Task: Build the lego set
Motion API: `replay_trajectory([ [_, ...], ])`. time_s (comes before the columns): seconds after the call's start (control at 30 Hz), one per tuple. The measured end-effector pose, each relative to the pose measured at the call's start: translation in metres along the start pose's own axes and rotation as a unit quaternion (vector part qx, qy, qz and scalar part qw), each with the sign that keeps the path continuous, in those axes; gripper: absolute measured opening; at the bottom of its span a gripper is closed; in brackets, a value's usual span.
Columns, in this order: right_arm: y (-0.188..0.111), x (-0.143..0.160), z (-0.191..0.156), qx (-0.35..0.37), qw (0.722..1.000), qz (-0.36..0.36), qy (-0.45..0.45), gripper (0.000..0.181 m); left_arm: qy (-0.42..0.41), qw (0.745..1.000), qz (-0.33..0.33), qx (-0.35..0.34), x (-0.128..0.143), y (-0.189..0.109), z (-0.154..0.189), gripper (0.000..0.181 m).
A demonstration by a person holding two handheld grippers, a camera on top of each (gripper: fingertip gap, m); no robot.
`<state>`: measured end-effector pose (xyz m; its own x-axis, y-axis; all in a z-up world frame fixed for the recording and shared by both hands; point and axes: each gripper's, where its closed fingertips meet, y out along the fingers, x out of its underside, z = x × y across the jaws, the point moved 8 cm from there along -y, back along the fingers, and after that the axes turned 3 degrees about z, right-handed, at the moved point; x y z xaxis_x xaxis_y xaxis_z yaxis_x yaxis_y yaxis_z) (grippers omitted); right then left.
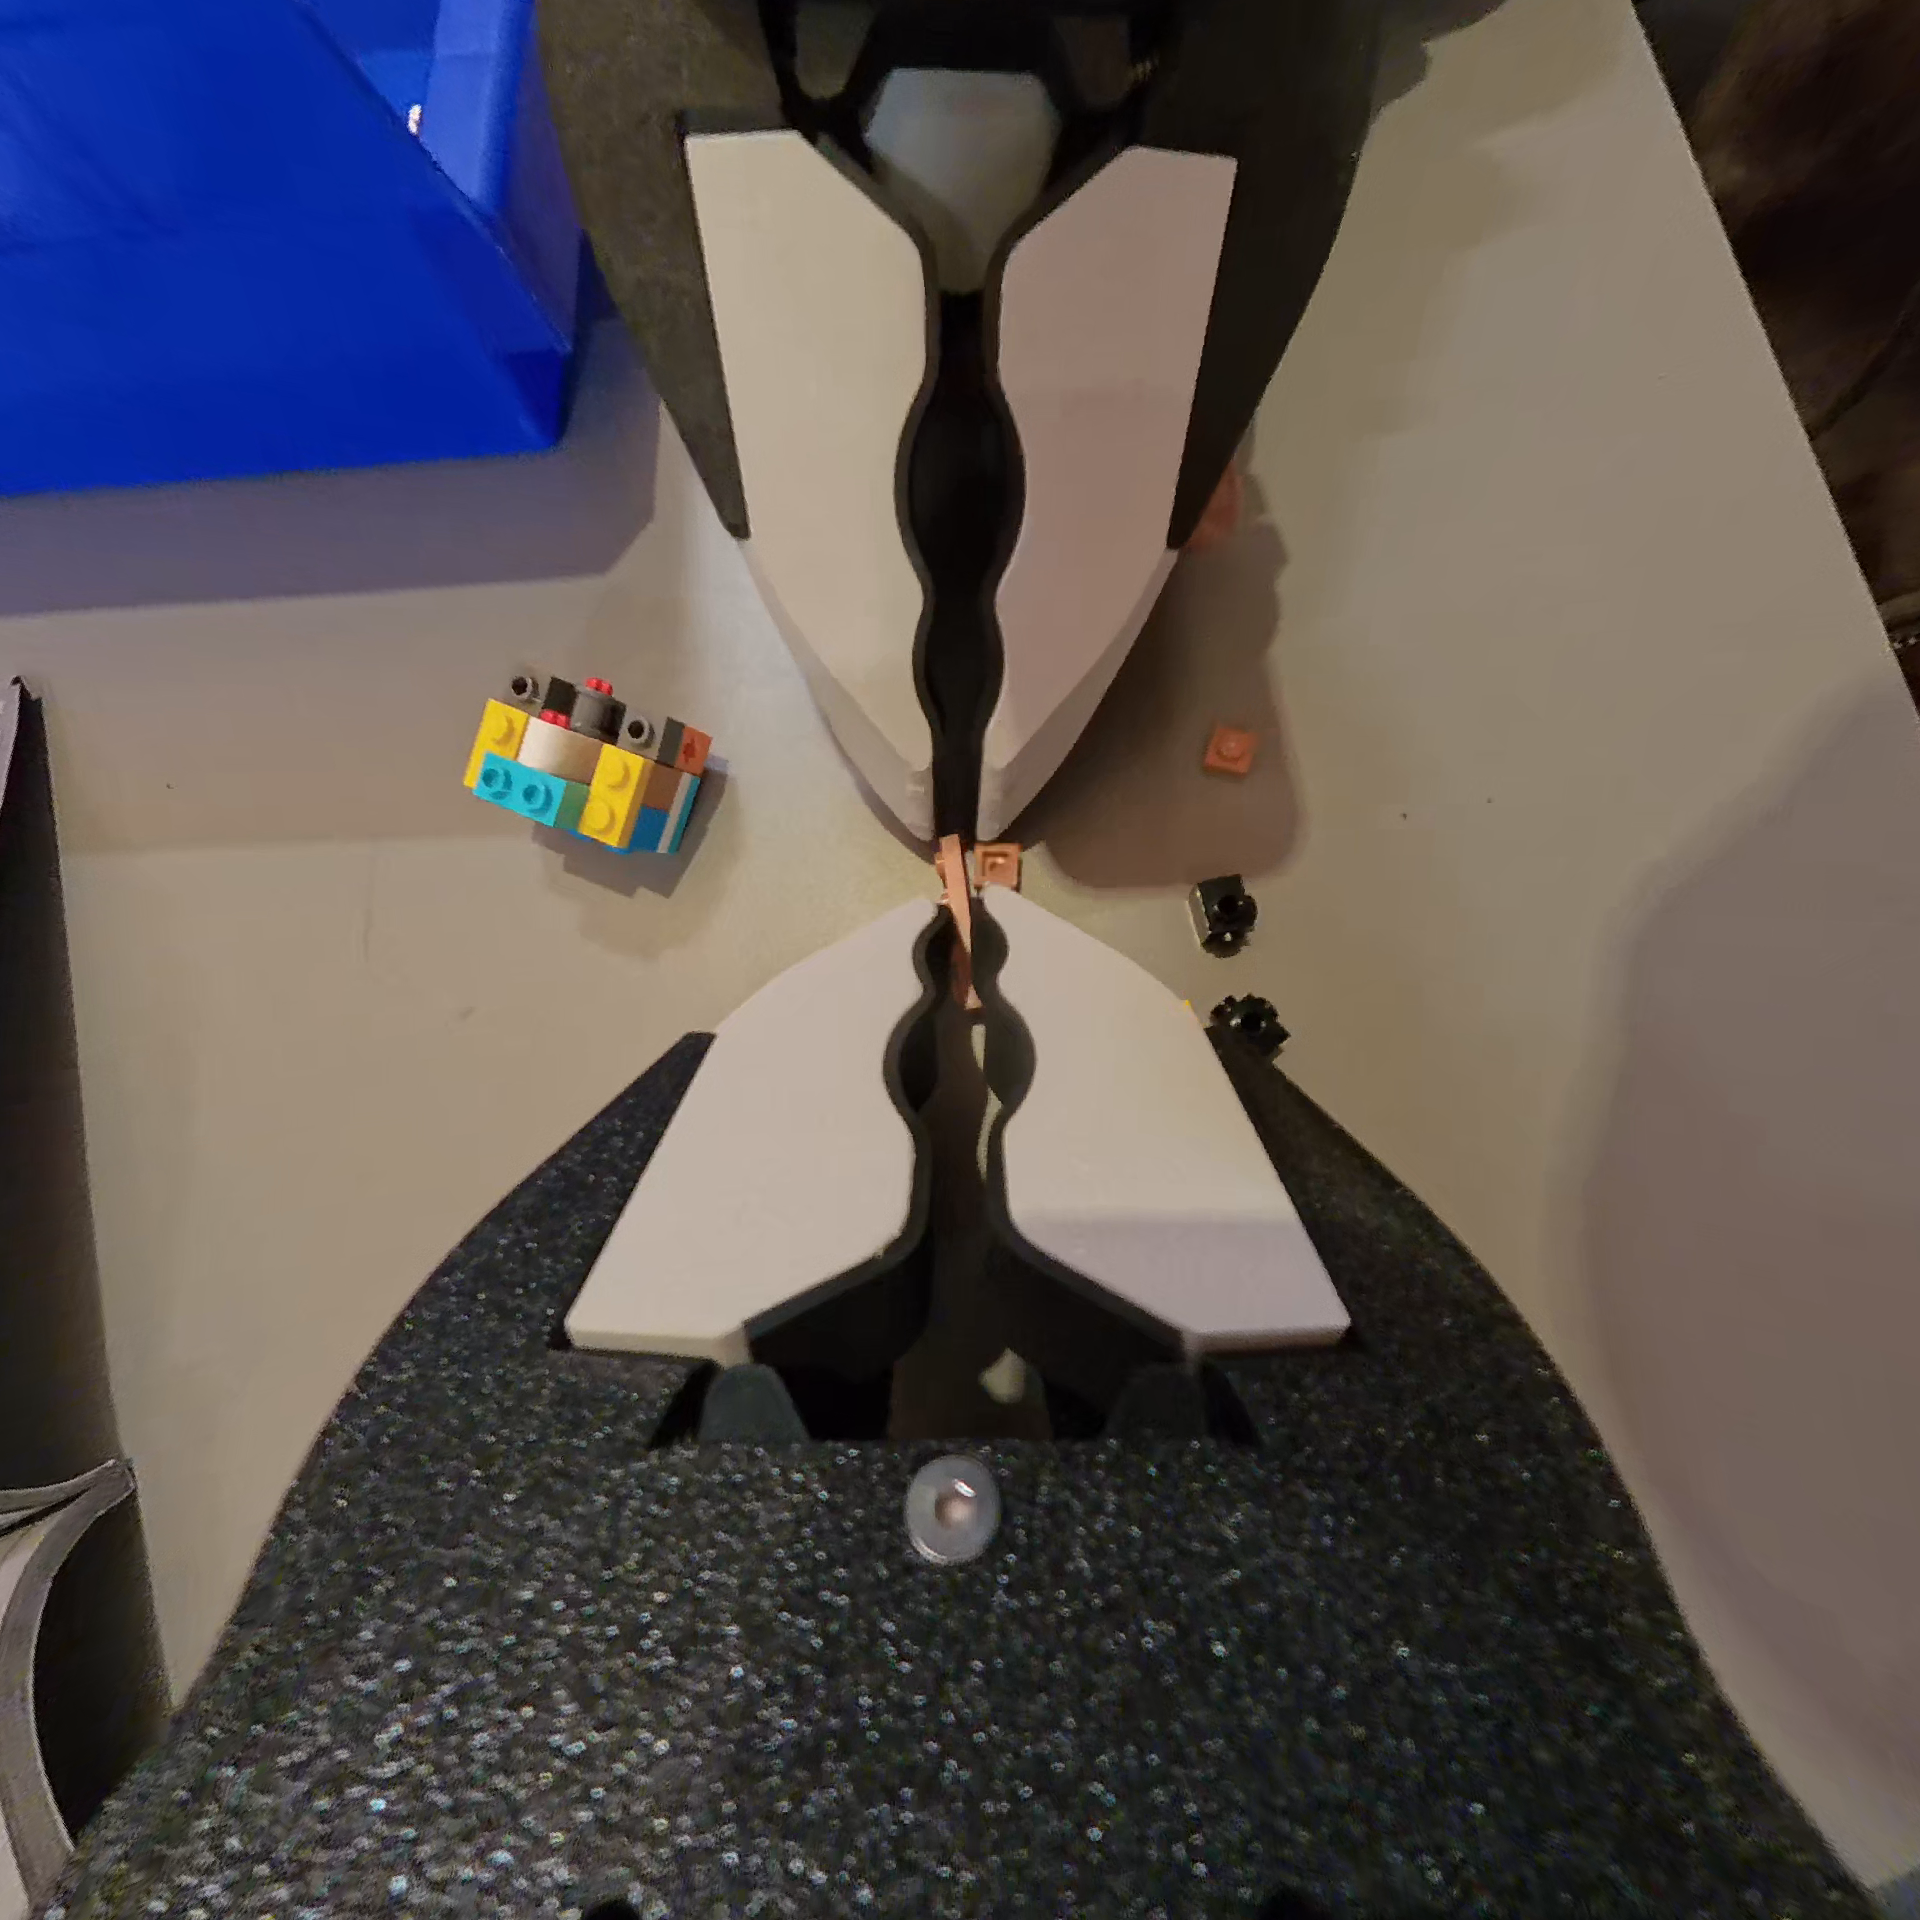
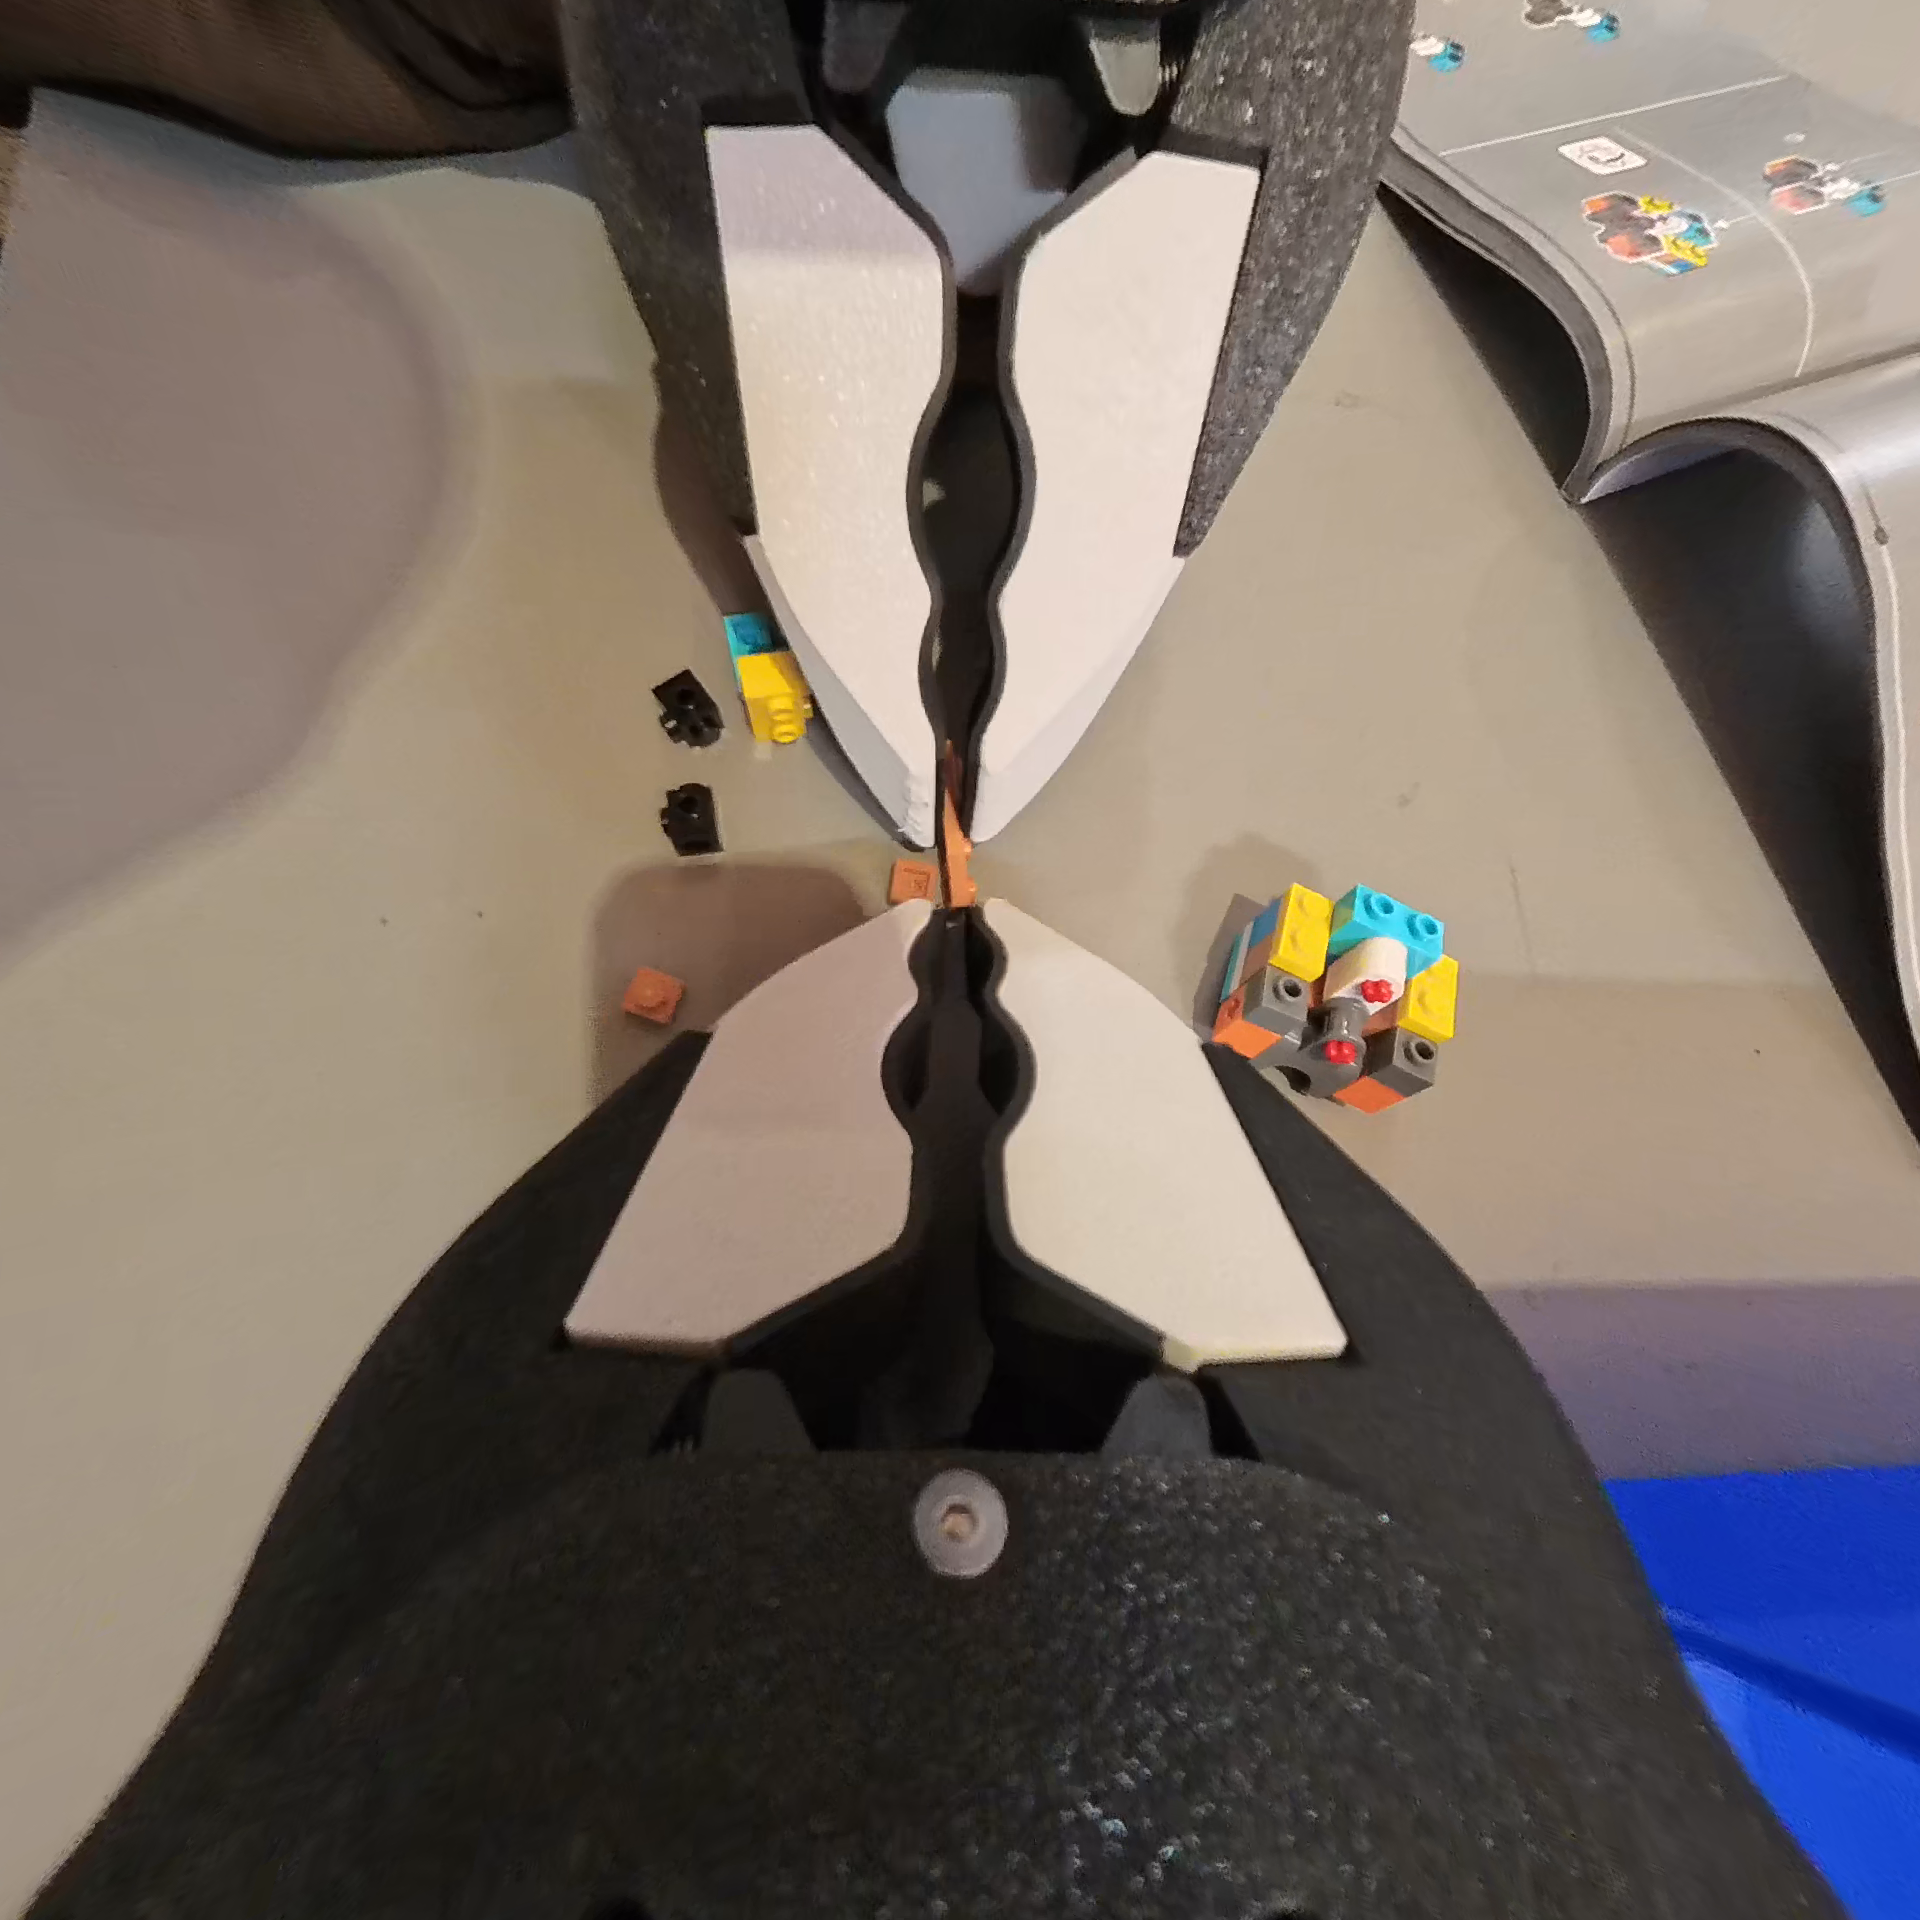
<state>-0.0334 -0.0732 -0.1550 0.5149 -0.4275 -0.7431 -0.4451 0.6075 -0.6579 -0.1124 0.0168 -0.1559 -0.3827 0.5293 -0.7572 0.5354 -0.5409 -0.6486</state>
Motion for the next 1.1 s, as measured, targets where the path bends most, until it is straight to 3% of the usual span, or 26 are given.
replay_trajectory([
  [0.3, -0.0002, -0.0014, -0.0011, -0.008, 1.000, 0.010, 0.008, 0.013, -0.004, 1.000, -0.008, -0.003, 0.0017, -0.0031, -0.0011, 0.003],
  [1.1, 0.0024, -0.0043, -0.0056, 0.018, 1.000, 0.003, -0.009, 0.017, -0.031, 0.999, -0.005, 0.023, 0.0012, -0.0023, 0.0018, 0.003],
])
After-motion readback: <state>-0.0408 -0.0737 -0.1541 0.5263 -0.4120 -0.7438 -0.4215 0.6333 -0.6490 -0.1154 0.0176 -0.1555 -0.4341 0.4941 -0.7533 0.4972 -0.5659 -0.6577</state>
